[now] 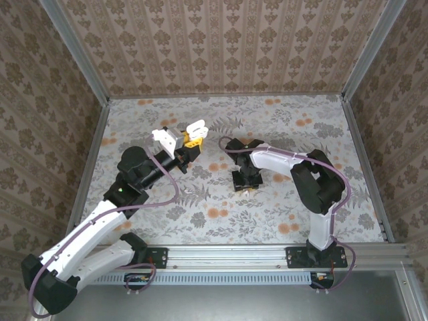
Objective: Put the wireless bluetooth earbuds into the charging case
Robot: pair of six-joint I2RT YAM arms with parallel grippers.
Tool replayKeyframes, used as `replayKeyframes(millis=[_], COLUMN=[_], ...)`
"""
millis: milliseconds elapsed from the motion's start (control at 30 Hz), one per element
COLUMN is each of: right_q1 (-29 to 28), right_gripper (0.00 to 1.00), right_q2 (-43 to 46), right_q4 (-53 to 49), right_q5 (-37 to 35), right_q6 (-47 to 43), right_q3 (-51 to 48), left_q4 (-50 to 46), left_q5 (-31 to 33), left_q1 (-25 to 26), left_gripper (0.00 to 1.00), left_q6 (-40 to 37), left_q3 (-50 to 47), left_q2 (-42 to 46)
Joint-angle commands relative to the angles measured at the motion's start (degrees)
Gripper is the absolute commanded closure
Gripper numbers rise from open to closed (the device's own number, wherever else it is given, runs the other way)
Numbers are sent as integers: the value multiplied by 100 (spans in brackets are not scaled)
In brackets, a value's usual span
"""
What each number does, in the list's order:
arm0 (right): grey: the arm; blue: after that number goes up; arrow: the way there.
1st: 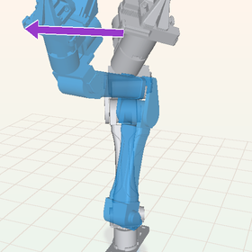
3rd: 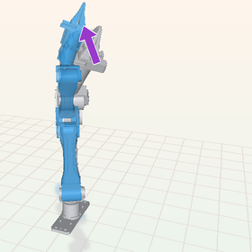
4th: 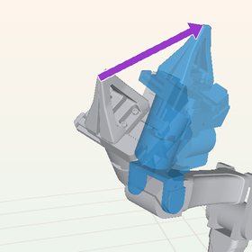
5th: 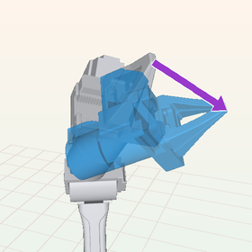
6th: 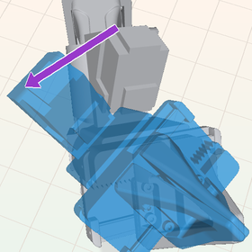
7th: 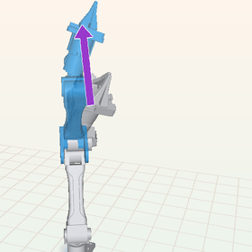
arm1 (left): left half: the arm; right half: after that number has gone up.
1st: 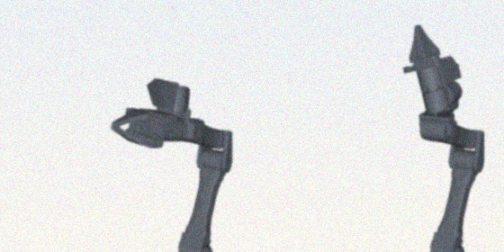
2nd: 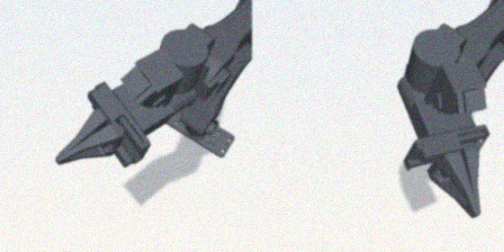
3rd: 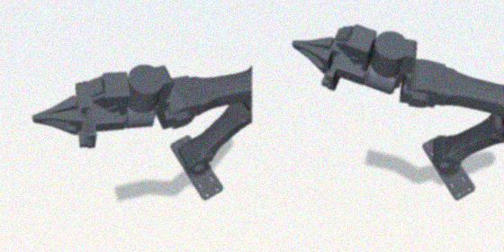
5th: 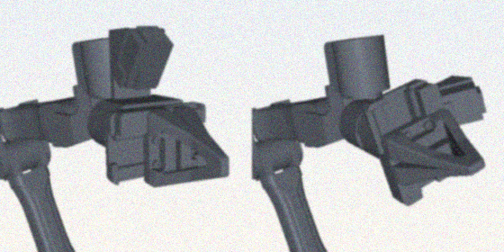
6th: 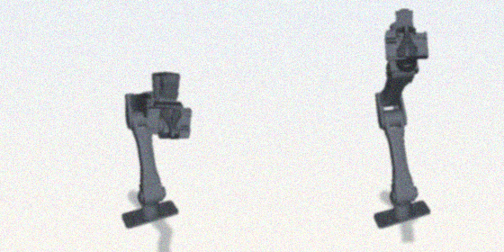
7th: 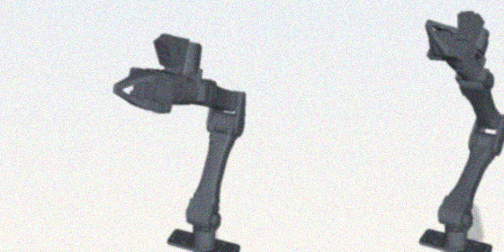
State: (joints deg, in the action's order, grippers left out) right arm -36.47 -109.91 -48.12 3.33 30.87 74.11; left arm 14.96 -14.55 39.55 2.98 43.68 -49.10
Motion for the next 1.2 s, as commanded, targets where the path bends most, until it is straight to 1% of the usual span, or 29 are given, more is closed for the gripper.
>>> replayKeyframes(millis=[0,200,467,700,867,1167], right_q1=[26,0,-18,-18,-38,-86], right_gripper=[62,58,58,60,63,64], right_q2=[-155,-100,-169,-317,-372,-279], right_q4=[-236,-332,-365,-394,-418,-474], right_q5=[-205,-263,-96,-156,-114,-122], right_q6=[130,47,-285,-454,-520,-547], right_q3=[73,39,73,190,222,157], left_q4=[207,194,227,212,201,205], left_q5=[-14,-24,-21,-24,-14,-15], left_q1=[-22,-25,-25,-18,-18,-26], left_gripper=[74,74,74,74,74,74], left_q6=[62,45,56,62,77,79], left_q3=[105,80,80,101,97,135], left_q2=[98,97,97,79,87,56])
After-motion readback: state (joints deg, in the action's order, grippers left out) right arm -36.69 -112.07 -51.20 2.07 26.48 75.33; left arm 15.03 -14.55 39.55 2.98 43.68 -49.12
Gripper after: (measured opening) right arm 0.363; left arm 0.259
